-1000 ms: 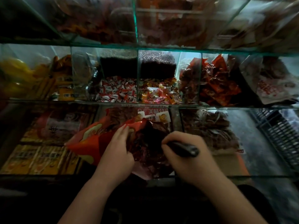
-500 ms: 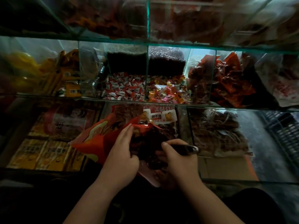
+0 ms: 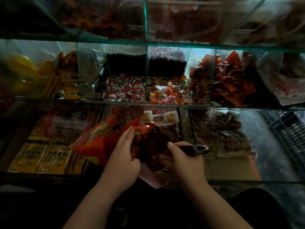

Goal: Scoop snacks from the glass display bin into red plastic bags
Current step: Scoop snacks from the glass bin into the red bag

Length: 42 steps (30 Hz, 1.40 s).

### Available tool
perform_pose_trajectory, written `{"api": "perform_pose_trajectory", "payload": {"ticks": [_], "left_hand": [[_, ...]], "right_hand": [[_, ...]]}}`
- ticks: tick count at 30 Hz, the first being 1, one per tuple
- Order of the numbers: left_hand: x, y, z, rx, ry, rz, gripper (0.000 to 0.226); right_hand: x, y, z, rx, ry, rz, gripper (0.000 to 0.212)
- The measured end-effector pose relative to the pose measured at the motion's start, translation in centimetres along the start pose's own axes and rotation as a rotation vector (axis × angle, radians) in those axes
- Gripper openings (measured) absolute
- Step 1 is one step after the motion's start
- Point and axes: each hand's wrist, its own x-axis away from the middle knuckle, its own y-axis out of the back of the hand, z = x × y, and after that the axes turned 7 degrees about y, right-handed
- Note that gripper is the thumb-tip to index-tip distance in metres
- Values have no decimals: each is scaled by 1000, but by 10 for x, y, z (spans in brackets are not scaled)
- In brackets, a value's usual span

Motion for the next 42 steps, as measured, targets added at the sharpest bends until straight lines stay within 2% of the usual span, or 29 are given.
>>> {"api": "perform_pose_trajectory", "payload": {"ticks": [5,10,14,17,20,24,27,31,35,38,42], "left_hand": [[3,3,-2,-46,-11,5,101],[3,0,-2,-114,-45,-84,86],[7,-9,-8,-226,-108,-191,81],[14,-15,-19,-322,-236,-296,73],[17,-26,-29,-328,-352,-263,60],[16,-40,-33,-352,-308,-241,51],[10,-40,-36,-379,-272,-269,54],[-5,-34,-34,-392,-192,-138,67],[-14,-36,-34,-406,-223,-70,69],[-16,-42,-34,-385,-256,-104,63],[-15,-54,-36,-293,-336,-269,48]], "right_hand": [[12,23,13,-197,-45,-34,21],[18,37,26,-220,1,-68,29],[19,48,39,-242,4,-94,16],[22,60,48,-243,-15,-92,10],[27,72,54,-224,-3,-97,10],[33,83,61,-254,13,-109,11],[37,92,67,-277,20,-137,20],[44,101,72,-308,25,-139,12],[49,103,80,-346,33,-117,10],[52,102,86,-337,38,-99,11],[57,95,88,-353,34,-72,19]]}}
